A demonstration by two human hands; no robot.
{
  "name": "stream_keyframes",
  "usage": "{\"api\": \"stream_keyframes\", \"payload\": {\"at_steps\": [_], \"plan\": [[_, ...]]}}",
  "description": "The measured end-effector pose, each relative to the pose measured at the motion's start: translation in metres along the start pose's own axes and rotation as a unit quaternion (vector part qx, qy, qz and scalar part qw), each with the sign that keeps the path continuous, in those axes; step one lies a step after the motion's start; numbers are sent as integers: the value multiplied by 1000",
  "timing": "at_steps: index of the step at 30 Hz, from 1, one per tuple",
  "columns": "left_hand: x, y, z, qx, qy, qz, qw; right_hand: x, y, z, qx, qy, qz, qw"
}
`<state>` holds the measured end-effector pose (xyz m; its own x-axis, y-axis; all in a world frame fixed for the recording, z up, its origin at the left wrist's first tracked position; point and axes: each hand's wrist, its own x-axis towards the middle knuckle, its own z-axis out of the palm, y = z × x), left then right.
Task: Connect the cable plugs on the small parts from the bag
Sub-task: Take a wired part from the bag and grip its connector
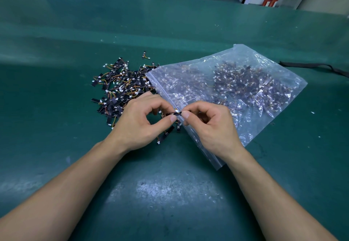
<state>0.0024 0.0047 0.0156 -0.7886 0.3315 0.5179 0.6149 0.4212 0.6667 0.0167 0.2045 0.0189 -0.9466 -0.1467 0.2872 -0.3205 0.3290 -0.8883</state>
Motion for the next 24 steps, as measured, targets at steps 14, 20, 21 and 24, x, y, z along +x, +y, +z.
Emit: {"api": "stream_keyframes", "payload": {"at_steps": [14,20,21,24], "plan": [[0,-2,0,14,7,11,1000,-1,-1,0,-20,9,-9,1000],[1,-4,0,24,17,10,1000,-2,-2,2,-3,18,7,1000],[1,-4,0,22,17,9,1000,-2,-2,2,-8,19,7,1000],[0,-3,0,9,15,7,1000,-1,-1,2,-15,17,4,1000]]}}
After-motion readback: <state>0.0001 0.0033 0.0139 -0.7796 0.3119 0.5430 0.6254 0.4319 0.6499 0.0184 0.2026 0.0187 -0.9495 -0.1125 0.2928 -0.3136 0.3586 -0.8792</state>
